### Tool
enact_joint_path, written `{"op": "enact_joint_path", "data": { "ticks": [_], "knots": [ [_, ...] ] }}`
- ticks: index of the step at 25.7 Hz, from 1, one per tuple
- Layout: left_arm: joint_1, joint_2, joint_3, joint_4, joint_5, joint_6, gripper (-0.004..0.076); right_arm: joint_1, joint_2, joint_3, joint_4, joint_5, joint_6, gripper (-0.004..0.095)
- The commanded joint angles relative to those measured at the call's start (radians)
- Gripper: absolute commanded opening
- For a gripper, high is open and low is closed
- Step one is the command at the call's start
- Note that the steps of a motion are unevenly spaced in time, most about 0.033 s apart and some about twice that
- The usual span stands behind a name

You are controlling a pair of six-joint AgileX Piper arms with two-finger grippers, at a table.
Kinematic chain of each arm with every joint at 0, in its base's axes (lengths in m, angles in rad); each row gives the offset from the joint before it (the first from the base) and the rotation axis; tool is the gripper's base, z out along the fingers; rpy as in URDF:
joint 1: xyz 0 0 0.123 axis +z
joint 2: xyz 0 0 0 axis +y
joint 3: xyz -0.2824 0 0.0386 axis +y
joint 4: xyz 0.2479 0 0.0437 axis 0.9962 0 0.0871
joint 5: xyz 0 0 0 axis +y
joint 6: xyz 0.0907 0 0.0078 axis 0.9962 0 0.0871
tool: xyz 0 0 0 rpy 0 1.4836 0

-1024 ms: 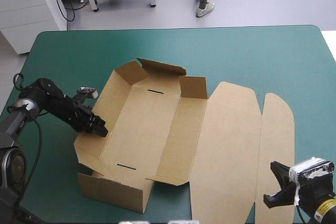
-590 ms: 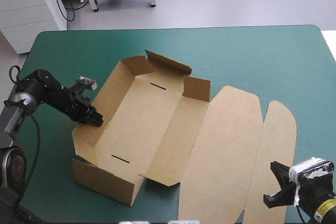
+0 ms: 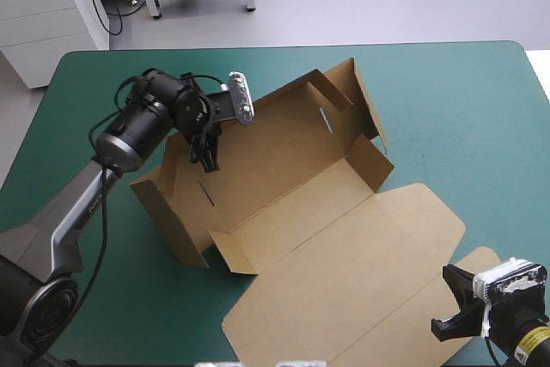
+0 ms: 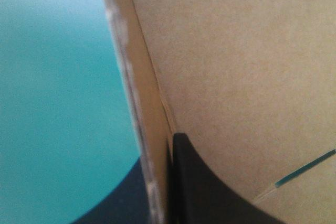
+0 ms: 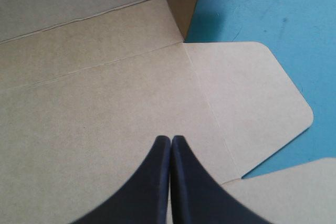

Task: Fold the box

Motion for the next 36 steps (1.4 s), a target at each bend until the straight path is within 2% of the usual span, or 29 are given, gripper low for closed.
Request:
{"op": "enact_joint_path", "data": {
  "ticks": [1, 4, 11, 17, 23, 28, 31, 33, 36],
  "knots": [
    [-0.117, -0.041, -0.033, 0.206, -0.129, 0.028, -0.0008, -0.005, 0.010, -0.026, -0.013, -0.073, -0.009, -0.0015],
    [-0.181, -0.041, -0.033, 0.265, -0.219, 0.027, -0.0008, -0.005, 0.010, -0.026, -0.013, -0.073, -0.009, -0.0015],
    [-0.254, -0.060, 0.070, 0.320, -0.206, -0.004, -0.0008, -0.005, 0.010, -0.026, -0.013, -0.073, -0.009, -0.0015],
    [-0.376, -0.134, 0.287, 0.686, -0.339, -0.202, -0.0008, -0.005, 0.010, -0.026, -0.015, -0.073, -0.005, -0.0015],
    [-0.402, -0.198, 0.456, 0.898, -0.351, -0.458, -0.0008, -0.005, 0.010, -0.026, -0.015, -0.073, -0.005, -0.0014],
    [-0.413, -0.262, 0.523, 0.949, -0.359, -0.524, -0.0008, -0.005, 0.010, -0.026, -0.019, -0.073, -0.002, -0.0015],
    [-0.458, -0.309, 0.528, 0.943, -0.327, -0.543, -0.0008, -0.005, 0.010, -0.026, -0.025, -0.073, -0.002, -0.0015],
    [-0.481, -0.316, 0.538, 0.935, -0.290, -0.543, -0.0008, -0.005, 0.010, -0.026, -0.042, -0.073, -0.002, -0.0015],
    [-0.484, -0.316, 0.591, 0.944, -0.299, -0.543, -0.0008, -0.005, 0.010, -0.026, -0.089, -0.074, 0.010, -0.0014]
  ]
}}
